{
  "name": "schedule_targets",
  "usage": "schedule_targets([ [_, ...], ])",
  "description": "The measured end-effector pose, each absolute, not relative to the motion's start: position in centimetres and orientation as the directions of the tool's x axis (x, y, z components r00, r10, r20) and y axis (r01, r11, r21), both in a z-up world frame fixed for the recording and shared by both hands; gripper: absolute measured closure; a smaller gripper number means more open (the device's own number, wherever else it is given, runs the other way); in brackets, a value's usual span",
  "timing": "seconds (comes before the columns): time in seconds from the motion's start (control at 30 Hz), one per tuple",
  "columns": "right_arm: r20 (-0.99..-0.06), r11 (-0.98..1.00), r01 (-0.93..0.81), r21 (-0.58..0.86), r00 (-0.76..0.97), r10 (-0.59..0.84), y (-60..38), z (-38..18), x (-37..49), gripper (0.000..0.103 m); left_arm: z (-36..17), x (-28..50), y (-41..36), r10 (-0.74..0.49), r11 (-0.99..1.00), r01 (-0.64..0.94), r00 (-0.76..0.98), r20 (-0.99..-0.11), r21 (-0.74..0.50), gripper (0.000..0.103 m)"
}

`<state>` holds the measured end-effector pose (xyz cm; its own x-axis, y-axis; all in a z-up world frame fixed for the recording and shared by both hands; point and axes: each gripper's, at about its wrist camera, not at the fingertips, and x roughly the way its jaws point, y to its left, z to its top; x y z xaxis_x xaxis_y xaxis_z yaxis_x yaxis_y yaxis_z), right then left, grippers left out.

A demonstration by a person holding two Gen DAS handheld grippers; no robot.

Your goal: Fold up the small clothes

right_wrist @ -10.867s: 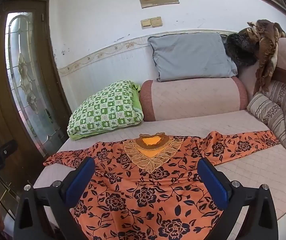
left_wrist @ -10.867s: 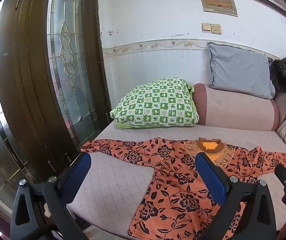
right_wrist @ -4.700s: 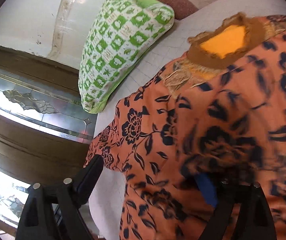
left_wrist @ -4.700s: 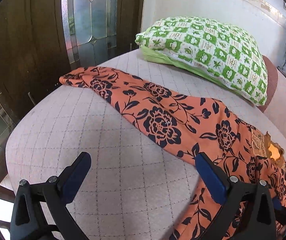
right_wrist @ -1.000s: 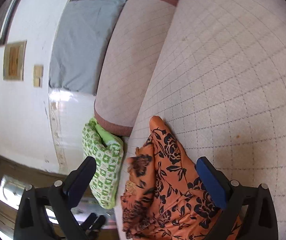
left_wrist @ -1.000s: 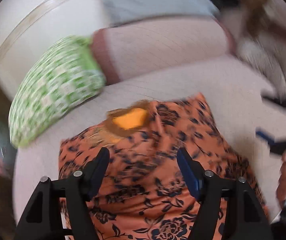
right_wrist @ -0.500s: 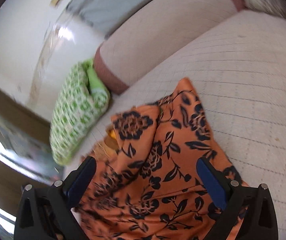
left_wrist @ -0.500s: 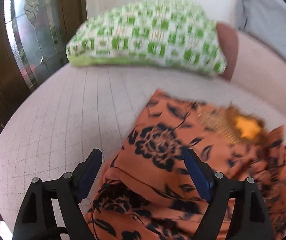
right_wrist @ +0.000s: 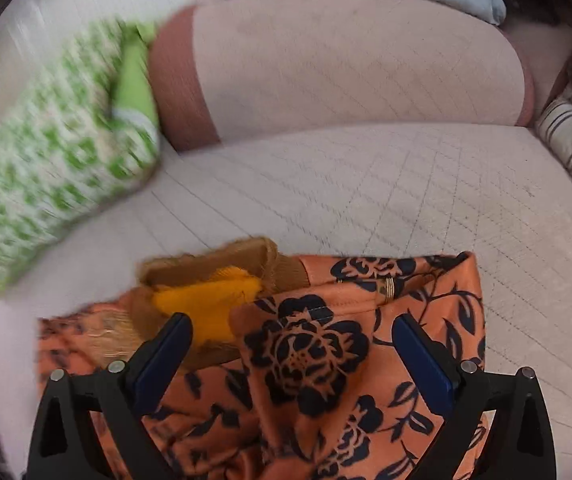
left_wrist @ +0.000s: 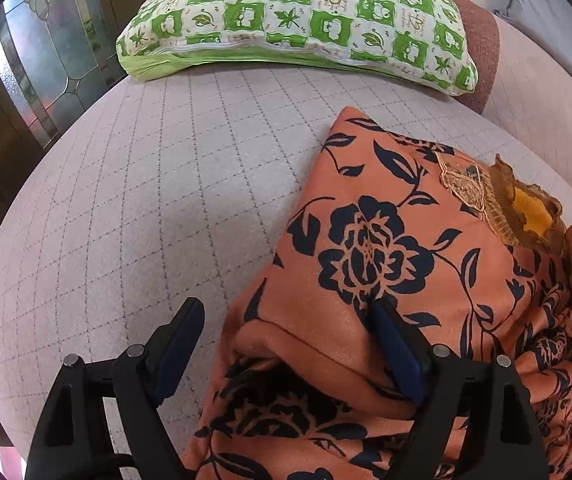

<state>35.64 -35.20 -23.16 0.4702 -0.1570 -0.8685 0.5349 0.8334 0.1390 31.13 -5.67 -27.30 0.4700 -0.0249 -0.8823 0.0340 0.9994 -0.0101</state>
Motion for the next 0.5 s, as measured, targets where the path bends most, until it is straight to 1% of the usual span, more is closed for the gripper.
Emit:
schedule_targets([
  [0.03, -0.887, 0.832, 0.545, 0.102, 0.429, -0.172, -35.1, -24.0, 36.2, 0.019, -27.4, 31.1, -5.7, -0.028, 0.999, 0.037, 0.466, -0.884, -0.012, 0.017],
  [0.07, -0.908, 0.839, 0.539, 0.077, 0.386, -0.164, -35.1, -24.9, 36.6, 0.053, -27.5, 31.0, -5.6, -0.034, 0.999, 0.04, 0.462, -0.886, -0.018, 0.017],
  [0.1, -0.924, 0.851, 0.521, 0.062, 0.352, -0.148, -35.3, -25.5, 36.7, 0.074, -27.4, 31.1, -5.6, -0.039, 0.999, 0.04, 0.46, -0.887, -0.023, 0.017],
  [0.13, -0.929, 0.854, 0.516, 0.065, 0.343, -0.137, -35.6, -25.7, 36.2, 0.087, -27.3, 31.2, -5.4, -0.045, 0.999, 0.04, 0.457, -0.888, -0.031, 0.017],
  [0.17, -0.92, 0.846, 0.525, 0.091, 0.37, -0.131, -36.2, -25.2, 35.1, 0.091, -27.2, 31.2, -5.2, -0.052, 0.999, 0.036, 0.454, -0.889, -0.041, 0.017],
  [0.23, -0.895, 0.834, 0.533, 0.144, 0.429, -0.12, -37.3, -23.4, 32.7, 0.093, -26.9, 31.0, -4.7, -0.058, 0.998, 0.017, 0.461, -0.886, -0.057, 0.017],
  [0.3, -0.83, 0.81, 0.491, 0.321, 0.558, -0.009, -38.8, -20.6, 29.9, 0.093, -26.7, 30.7, -4.7, -0.046, 0.999, 0.014, 0.471, -0.881, -0.045, 0.017],
  [0.33, -0.778, 0.792, 0.451, 0.412, 0.626, 0.048, -39.4, -19.1, 28.5, 0.093, -26.7, 30.6, -4.7, -0.037, 0.999, 0.017, 0.474, -0.88, -0.033, 0.017],
  [0.37, -0.704, 0.77, 0.402, 0.496, 0.705, 0.086, -40.1, -17.2, 26.4, 0.093, -26.7, 30.4, -4.6, -0.034, 0.999, 0.02, 0.475, -0.879, -0.028, 0.017],
  [0.43, -0.59, 0.751, 0.329, 0.572, 0.801, 0.099, -41.0, -15.2, 23.3, 0.093, -26.9, 30.1, -4.4, -0.037, 0.999, 0.02, 0.473, -0.88, -0.031, 0.017],
  [0.5, -0.472, 0.719, 0.252, 0.648, 0.874, 0.118, -42.2, -15.5, 20.1, 0.093, -26.9, 29.5, -4.3, -0.037, 0.999, 0.02, 0.477, -0.878, -0.032, 0.017],
])
